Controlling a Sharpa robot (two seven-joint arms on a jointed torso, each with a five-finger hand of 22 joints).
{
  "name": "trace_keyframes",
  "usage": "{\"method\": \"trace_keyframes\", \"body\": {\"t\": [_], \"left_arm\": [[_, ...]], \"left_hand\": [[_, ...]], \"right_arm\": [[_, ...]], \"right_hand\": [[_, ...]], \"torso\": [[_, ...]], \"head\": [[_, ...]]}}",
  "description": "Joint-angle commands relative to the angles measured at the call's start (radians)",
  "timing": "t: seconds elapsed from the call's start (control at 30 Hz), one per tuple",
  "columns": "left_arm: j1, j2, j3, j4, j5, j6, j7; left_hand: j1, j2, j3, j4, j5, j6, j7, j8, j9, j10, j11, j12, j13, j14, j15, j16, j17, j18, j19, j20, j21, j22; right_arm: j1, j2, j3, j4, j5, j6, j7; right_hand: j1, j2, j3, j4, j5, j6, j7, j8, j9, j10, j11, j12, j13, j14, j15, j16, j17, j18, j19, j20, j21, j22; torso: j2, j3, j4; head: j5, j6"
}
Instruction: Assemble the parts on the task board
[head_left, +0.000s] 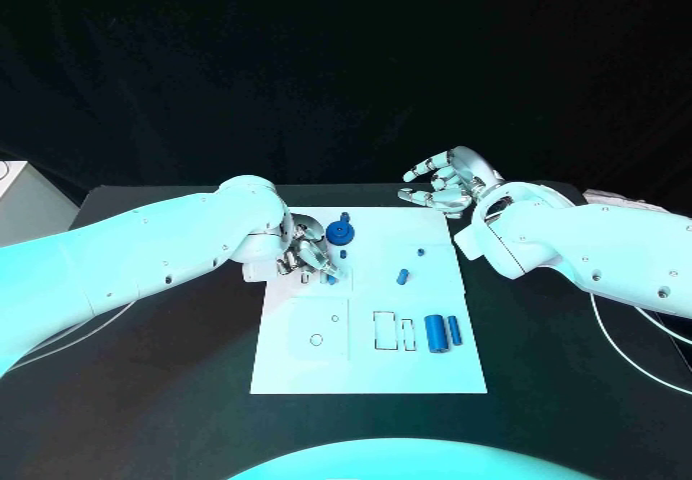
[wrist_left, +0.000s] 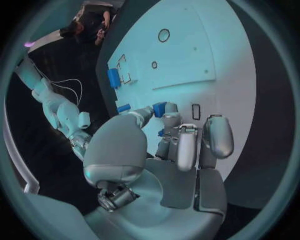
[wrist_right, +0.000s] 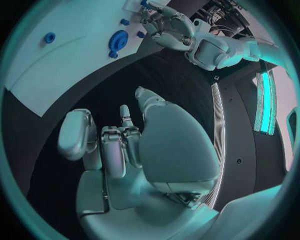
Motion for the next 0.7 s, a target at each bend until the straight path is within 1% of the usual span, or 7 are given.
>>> {"method": "trace_keyframes", "body": {"t": [0.03,0.13,0.17,0.2,0.33,0.5,0.7], "left_arm": [[-0.001,-0.004,0.0,0.004,0.065,0.002,0.004],[-0.001,-0.008,0.0,0.008,0.096,-0.013,0.006],[-0.001,-0.01,0.0,0.01,0.109,-0.019,0.007],[-0.001,-0.011,0.0,0.011,0.115,-0.022,0.008],[-0.001,-0.016,0.0,0.017,0.15,-0.04,0.011],[-0.001,-0.031,0.001,0.032,0.172,-0.06,0.014],[-0.001,-0.06,0.002,0.055,0.181,-0.089,0.016]], "left_hand": [[0.023,0.006,0.026,-0.011,-0.002,-0.005,-0.003,0.0,0.007,-0.008,0.001,-0.002,-0.003,0.052,-0.008,0.003,0.14,-0.018,-0.003,-0.001,0.006,0.0],[0.058,0.017,0.079,-0.043,-0.002,-0.007,-0.007,0.002,0.022,-0.012,-0.003,-0.006,-0.006,0.051,-0.012,0.002,0.14,-0.018,-0.005,-0.004,0.006,0.0],[0.075,0.018,0.135,-0.075,-0.001,-0.01,-0.009,0.009,0.041,-0.012,-0.006,-0.008,-0.007,0.052,-0.015,0.002,0.142,-0.018,-0.006,-0.007,0.006,0.001],[0.083,0.018,0.161,-0.092,-0.001,-0.013,-0.009,0.012,0.048,-0.012,-0.008,-0.009,-0.007,0.052,-0.017,0.002,0.142,-0.018,-0.006,-0.007,0.006,0.001],[0.062,0.008,0.307,-0.169,-0.002,-0.025,-0.008,0.04,0.107,-0.007,-0.01,-0.016,-0.013,0.053,-0.016,0.002,0.146,-0.017,-0.009,-0.009,0.006,0.002],[0.019,0.005,0.383,-0.202,-0.002,-0.03,-0.015,0.076,0.161,-0.003,-0.01,-0.016,-0.015,0.055,-0.018,0.004,0.151,-0.018,-0.008,-0.009,0.008,0.006],[-0.009,-0.003,0.433,-0.228,-0.002,-0.033,-0.017,0.095,0.194,0.001,-0.014,-0.012,-0.014,0.059,-0.021,0.006,0.158,-0.019,-0.004,-0.012,0.011,0.013]], "right_arm": [[0.0,0.002,0.0,0.0,-0.012,0.016,-0.001],[0.0,0.002,0.0,-0.001,-0.012,0.017,-0.003],[0.0,0.002,0.0,-0.002,-0.012,0.017,-0.004],[0.0,0.002,0.0,-0.002,-0.012,0.017,-0.005],[0.0,0.003,0.0,-0.003,-0.012,0.02,-0.008],[-0.001,0.003,0.0,-0.004,-0.012,0.023,-0.01],[-0.001,0.002,0.0,-0.007,-0.012,0.028,-0.013]], "right_hand": [[-0.009,0.001,0.001,0.005,-0.002,-0.006,0.0,-0.005,-0.002,0.046,0.005,-0.005,0.209,0.104,0.007,-0.003,0.245,0.005,-0.008,-0.001,-0.006,-0.001],[-0.009,0.001,0.002,0.005,-0.001,-0.006,0.0,-0.005,-0.002,0.046,0.005,-0.005,0.208,0.103,0.007,-0.003,0.245,0.005,-0.008,0.0,-0.008,-0.002],[-0.009,0.001,0.002,0.005,-0.001,-0.006,0.0,-0.005,-0.002,0.046,0.005,-0.005,0.208,0.103,0.007,-0.003,0.245,0.005,-0.008,0.0,-0.008,-0.002],[-0.009,0.001,0.002,0.005,-0.001,-0.006,0.0,-0.005,-0.002,0.046,0.005,-0.005,0.208,0.103,0.007,-0.003,0.245,0.005,-0.008,0.0,-0.008,-0.002],[-0.009,0.001,0.002,0.005,-0.001,-0.006,0.0,-0.005,-0.002,0.046,0.005,-0.005,0.208,0.103,0.007,-0.003,0.245,0.005,-0.008,0.0,-0.008,-0.002],[-0.009,0.001,0.002,0.005,-0.001,-0.006,0.0,-0.005,-0.002,0.046,0.005,-0.005,0.208,0.103,0.007,-0.003,0.245,0.005,-0.008,0.0,-0.008,-0.002],[-0.009,0.001,0.002,0.005,-0.001,-0.006,0.0,-0.005,-0.002,0.046,0.005,-0.005,0.208,0.103,0.007,-0.003,0.245,0.005,-0.008,0.0,-0.008,-0.002]], "torso": [[-0.001,0.0011,0.0011],[0.0,0.0006,0.0011],[0.0,-0.0001,0.0014],[0.0,-0.0002,0.0015],[0.0,0.0003,0.0008],[0.0,0.0003,0.0],[-0.003,0.0004,0.0027]], "head": [[-0.001,-0.002],[-0.002,-0.004],[-0.002,-0.005],[-0.002,-0.005],[-0.002,-0.007],[-0.001,-0.008],[-0.002,-0.013]]}}
